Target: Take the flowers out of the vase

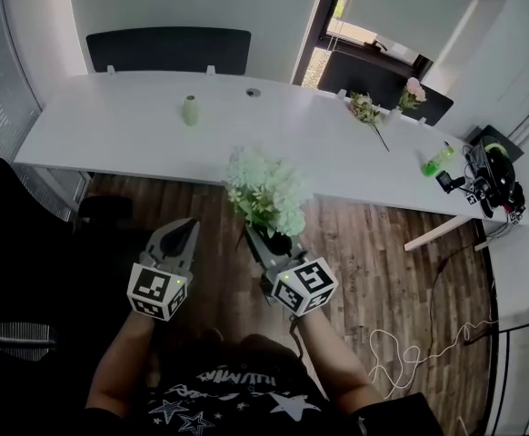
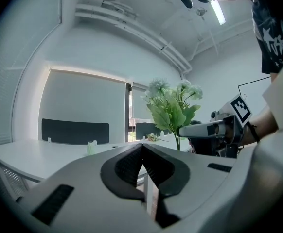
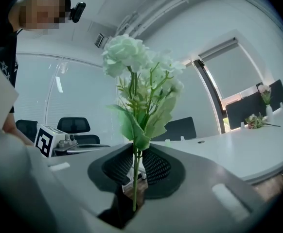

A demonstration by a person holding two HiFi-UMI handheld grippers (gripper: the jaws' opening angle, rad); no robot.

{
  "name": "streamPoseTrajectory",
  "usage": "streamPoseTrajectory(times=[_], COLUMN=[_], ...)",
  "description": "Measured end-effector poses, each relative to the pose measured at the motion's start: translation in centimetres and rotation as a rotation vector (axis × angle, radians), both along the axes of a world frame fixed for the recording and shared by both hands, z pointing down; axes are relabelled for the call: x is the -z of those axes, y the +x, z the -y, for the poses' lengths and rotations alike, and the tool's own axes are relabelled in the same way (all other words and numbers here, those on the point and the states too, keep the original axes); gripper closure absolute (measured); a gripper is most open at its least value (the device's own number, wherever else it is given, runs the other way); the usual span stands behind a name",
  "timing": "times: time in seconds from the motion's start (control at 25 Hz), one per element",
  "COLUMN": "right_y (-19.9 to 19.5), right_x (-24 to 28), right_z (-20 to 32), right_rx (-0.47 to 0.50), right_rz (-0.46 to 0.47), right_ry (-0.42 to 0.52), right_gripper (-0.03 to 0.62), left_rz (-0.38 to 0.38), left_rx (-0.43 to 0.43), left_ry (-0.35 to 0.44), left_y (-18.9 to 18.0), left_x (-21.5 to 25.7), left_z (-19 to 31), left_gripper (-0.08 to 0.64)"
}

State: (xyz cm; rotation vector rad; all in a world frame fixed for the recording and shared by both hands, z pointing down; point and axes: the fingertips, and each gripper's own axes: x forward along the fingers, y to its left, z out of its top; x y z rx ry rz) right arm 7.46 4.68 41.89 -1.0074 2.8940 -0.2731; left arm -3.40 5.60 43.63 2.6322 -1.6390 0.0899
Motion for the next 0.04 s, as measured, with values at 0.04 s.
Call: streamPoseTrajectory(times=[0.04], right_y=[0.21], right_x=[0.07], right_z=[-0.11], right_rx=[0.002], right_rz=[0.003], right_ry=[0.002], right_gripper=[0.532], left_rz=[0.0], left_rx=[0.004], left_ry=[0.002], left_y=[0.16], left_x=[0.05], left_z=[-0.11], left_gripper=[0.552])
